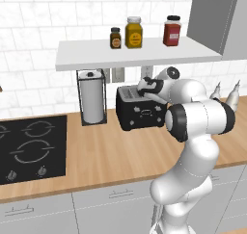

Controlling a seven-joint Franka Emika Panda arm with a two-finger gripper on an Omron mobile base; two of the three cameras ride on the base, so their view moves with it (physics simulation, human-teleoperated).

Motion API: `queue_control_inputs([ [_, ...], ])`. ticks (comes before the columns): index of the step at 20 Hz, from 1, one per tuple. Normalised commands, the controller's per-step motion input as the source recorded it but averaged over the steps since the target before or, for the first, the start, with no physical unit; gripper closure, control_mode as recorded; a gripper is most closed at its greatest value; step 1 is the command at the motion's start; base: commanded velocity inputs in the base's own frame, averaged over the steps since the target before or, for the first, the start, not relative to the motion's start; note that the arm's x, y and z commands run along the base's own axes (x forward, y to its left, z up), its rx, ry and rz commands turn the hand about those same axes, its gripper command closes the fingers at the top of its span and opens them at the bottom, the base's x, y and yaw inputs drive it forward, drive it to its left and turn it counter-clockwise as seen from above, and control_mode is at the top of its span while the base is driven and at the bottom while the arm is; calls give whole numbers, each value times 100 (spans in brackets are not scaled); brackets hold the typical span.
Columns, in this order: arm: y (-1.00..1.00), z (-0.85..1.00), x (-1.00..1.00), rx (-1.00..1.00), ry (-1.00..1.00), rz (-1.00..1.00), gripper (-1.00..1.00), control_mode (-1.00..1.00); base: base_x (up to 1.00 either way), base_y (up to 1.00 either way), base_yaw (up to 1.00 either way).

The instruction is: Start the toaster. Once the lever pops up, take the bread to the plate on the dining counter.

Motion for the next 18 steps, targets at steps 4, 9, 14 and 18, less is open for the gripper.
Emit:
queue_control_inputs([
  [4, 0, 0, 0, 0, 0, 0, -100, -100, 0, 0, 0],
  [9, 0, 0, 0, 0, 0, 0, -100, -100, 0, 0, 0],
  [14, 0, 0, 0, 0, 0, 0, -100, -100, 0, 0, 0],
  [18, 0, 0, 0, 0, 0, 0, -100, -100, 0, 0, 0],
])
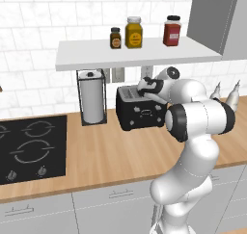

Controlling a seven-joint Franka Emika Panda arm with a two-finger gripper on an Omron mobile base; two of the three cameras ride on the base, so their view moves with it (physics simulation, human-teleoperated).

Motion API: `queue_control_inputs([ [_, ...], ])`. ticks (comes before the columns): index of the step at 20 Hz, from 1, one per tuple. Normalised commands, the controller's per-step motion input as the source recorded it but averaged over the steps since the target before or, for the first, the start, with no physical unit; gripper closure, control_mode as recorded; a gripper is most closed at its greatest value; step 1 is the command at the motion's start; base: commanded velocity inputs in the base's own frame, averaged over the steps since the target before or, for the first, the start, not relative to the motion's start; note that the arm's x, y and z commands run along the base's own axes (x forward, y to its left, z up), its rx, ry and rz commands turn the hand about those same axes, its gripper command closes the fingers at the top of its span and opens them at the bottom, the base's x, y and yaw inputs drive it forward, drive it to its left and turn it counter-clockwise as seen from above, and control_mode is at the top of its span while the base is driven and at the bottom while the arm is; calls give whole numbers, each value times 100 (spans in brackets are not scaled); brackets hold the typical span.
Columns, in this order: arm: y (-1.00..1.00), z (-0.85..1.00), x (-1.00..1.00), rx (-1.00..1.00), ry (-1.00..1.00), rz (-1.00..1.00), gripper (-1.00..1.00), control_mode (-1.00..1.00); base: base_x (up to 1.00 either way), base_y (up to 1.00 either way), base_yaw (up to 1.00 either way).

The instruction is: Start the toaster. Once the lever pops up, take the bread to the plate on the dining counter.

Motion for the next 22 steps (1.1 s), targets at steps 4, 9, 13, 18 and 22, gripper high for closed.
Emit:
queue_control_inputs([
  [4, 0, 0, 0, 0, 0, 0, -100, -100, 0, 0, 0],
  [9, 0, 0, 0, 0, 0, 0, -100, -100, 0, 0, 0],
  [13, 0, 0, 0, 0, 0, 0, -100, -100, 0, 0, 0],
  [18, 0, 0, 0, 0, 0, 0, -100, -100, 0, 0, 0],
  [22, 0, 0, 0, 0, 0, 0, -100, -100, 0, 0, 0],
])
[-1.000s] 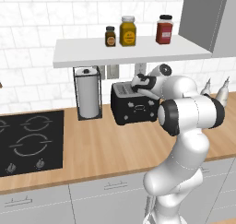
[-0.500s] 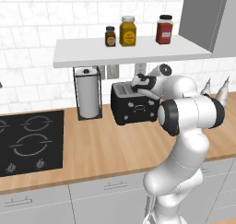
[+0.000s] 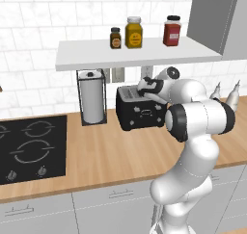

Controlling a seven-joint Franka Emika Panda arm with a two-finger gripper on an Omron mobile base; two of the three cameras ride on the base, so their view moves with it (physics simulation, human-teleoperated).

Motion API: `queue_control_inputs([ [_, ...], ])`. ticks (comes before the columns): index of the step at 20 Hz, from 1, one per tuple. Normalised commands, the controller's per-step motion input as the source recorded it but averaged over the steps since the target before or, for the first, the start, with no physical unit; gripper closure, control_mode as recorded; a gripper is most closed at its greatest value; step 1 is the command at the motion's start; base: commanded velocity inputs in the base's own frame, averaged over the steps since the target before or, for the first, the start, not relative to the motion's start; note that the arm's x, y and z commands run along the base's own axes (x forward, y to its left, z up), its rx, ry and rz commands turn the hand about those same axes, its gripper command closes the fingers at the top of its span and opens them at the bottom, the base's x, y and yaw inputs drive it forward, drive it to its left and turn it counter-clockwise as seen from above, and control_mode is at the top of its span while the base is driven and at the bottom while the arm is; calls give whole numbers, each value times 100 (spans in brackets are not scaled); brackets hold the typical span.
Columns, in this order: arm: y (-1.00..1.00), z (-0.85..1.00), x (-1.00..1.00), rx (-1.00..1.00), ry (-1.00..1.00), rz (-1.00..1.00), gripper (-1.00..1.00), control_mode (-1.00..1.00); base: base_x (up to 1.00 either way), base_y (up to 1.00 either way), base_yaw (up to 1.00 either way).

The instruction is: Start the toaster. Once the lever pops up, take the bread to the plate on the dining counter.

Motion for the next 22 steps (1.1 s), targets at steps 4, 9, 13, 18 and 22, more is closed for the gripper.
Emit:
queue_control_inputs([
  [4, 0, -1, 0, 0, 0, 0, -100, -100, 0, 0, 0],
  [9, 1, -6, 7, 0, 0, 0, -100, -100, 0, 0, 0],
  [13, 4, -11, 15, 0, 0, 0, -100, -100, 0, 0, 0],
  [18, 1, -17, 20, 0, 0, 0, -100, -100, 0, 0, 0],
  [22, 0, -18, 19, 0, 0, 0, -100, -100, 0, 0, 0],
])
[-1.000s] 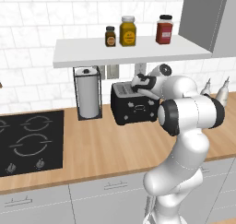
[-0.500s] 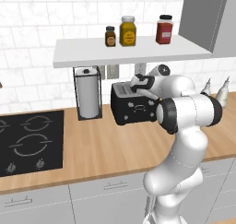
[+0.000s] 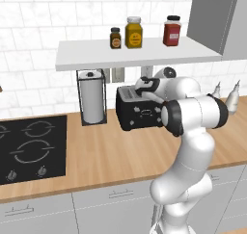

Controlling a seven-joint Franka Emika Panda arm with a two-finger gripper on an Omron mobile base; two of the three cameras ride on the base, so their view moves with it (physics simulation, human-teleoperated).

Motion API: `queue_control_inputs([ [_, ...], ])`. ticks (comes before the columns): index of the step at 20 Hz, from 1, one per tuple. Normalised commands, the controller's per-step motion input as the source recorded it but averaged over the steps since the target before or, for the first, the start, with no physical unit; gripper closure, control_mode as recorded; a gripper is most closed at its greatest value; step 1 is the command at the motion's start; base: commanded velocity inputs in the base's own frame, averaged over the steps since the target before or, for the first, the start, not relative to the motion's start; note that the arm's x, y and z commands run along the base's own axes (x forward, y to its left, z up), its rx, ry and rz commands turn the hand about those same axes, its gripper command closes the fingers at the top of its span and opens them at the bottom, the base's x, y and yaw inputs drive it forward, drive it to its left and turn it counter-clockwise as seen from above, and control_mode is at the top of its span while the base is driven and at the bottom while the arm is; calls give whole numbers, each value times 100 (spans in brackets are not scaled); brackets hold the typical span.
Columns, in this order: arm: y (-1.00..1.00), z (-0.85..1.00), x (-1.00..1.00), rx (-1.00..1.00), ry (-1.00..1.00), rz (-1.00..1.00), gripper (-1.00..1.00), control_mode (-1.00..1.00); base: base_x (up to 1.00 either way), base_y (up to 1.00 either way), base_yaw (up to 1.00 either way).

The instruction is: Start the toaster. Once the lever pops up, take the bread to the plate on the dining counter.

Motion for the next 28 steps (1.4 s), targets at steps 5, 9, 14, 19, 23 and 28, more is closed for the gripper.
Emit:
queue_control_inputs([
  [5, 0, -6, 11, 0, -2, 0, 100, -100, 0, 0, 0],
  [9, 0, -2, 1, 0, -3, 0, 100, -100, 0, 0, 0],
  [14, 0, -4, 0, 0, -3, 0, 100, -100, 0, 0, 0],
  [19, 0, 16, -8, 0, -20, 0, 100, -100, 0, 0, 0],
  [23, 0, 49, -22, 0, -31, 0, 100, -100, 0, 0, 0],
  [28, -1, 30, -41, 0, -29, 0, 100, -100, 0, 0, 0],
])
